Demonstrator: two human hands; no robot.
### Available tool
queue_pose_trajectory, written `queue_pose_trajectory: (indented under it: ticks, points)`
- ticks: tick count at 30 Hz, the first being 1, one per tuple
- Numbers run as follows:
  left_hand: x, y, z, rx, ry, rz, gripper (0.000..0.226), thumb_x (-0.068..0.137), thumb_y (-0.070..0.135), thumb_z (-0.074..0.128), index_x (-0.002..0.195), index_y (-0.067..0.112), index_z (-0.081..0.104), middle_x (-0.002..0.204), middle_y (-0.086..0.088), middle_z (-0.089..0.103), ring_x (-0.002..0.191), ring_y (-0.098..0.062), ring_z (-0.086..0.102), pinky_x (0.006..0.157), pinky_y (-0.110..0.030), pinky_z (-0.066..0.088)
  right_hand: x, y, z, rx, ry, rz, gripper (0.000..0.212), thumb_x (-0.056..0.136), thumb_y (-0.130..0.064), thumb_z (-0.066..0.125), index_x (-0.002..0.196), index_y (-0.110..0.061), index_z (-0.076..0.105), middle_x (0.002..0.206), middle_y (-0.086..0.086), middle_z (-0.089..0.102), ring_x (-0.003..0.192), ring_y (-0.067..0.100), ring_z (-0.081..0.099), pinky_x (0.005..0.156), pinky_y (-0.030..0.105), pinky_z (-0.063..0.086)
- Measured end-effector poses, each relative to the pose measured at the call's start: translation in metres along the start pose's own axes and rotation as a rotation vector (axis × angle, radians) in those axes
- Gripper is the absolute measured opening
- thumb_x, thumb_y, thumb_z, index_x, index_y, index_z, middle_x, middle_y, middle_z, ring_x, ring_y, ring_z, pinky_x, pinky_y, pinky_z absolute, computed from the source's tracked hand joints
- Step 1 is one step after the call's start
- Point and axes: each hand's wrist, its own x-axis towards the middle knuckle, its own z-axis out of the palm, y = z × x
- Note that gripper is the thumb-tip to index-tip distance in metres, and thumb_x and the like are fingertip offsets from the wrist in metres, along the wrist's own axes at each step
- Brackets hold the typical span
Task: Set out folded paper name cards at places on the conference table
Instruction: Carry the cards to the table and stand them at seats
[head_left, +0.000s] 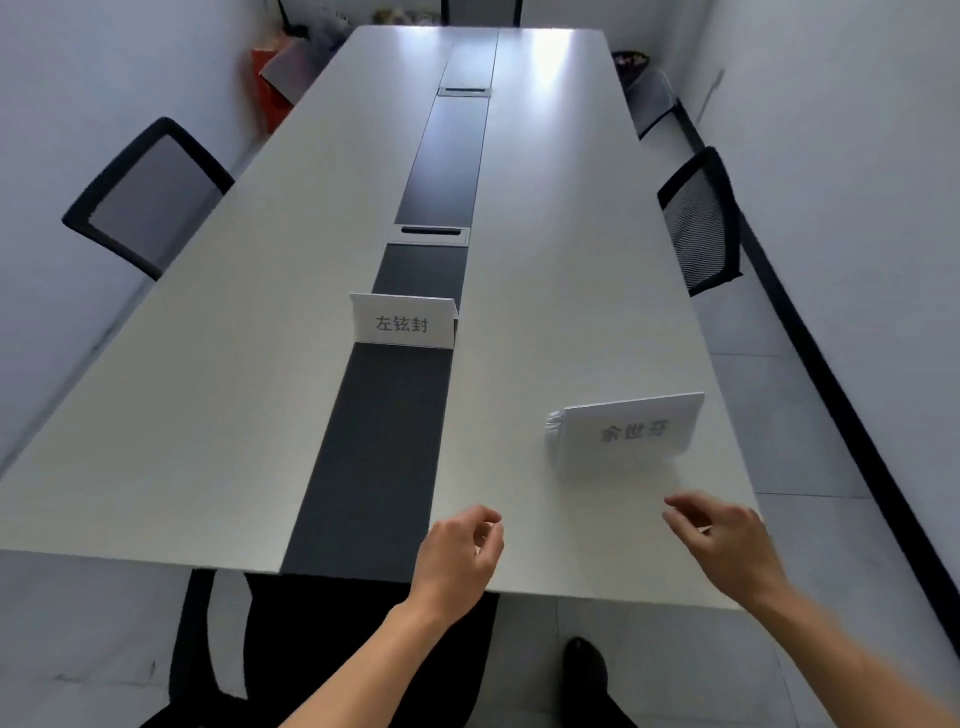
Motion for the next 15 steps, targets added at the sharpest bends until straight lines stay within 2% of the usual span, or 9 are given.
queue_pose_trajectory:
  ticks: [3,6,10,13,15]
  points:
    - [0.025,0.021,0.012,0.038,-0.02,0.045,0.033,0.087,0.037,0.057,0.116,0.022,0.062,0.103,0.01,0.068,0.094,-0.002,0.062,0.085,-0.029,0.054,0.017,0.019,-0.023,0.063,0.072,0.056,0.028,0.079,-0.027,0.073,0.105,-0.018,0.071,0.082,-0.009,0.072,0.077,0.011,0.068,0.076,0.038,0.056]
    - [0.06,0.041,0.025,0.079,-0.056,0.083,0.051,0.083,0.04,0.063,0.13,0.025,0.05,0.125,0.007,0.057,0.11,-0.007,0.055,0.095,-0.031,0.049,0.056,0.041,-0.038,0.093,0.088,0.049,0.054,0.075,-0.036,0.075,0.124,-0.02,0.058,0.108,-0.001,0.07,0.095,0.015,0.066,0.079,0.041,0.056]
    - [0.11,0.062,0.045,0.136,-0.095,0.062,0.081,0.076,0.041,0.072,0.144,0.026,0.031,0.14,0.004,0.044,0.129,-0.014,0.042,0.105,-0.03,0.037,0.124,0.063,-0.042,0.104,-0.068,0.001,0.087,0.069,-0.042,0.079,0.142,-0.024,0.036,0.143,0.001,0.048,0.124,0.02,0.051,0.094,0.049,0.05]
    - [0.14,0.072,0.062,0.14,-0.148,-0.011,0.086,0.073,0.04,0.075,0.145,0.028,0.029,0.143,0.003,0.041,0.132,-0.016,0.04,0.106,-0.033,0.035,0.168,0.073,-0.035,0.115,-0.253,-0.057,0.087,0.069,-0.046,0.078,0.143,-0.027,0.036,0.147,0.001,0.043,0.131,0.022,0.044,0.101,0.049,0.044]
    - [0.151,0.076,0.072,0.121,-0.134,-0.051,0.071,0.077,0.034,0.073,0.139,0.027,0.041,0.139,0.002,0.047,0.127,-0.017,0.045,0.103,-0.029,0.035,0.187,0.075,-0.033,0.126,-0.328,-0.074,0.073,0.071,-0.047,0.076,0.136,-0.029,0.048,0.138,-0.001,0.053,0.117,0.018,0.053,0.092,0.039,0.047]
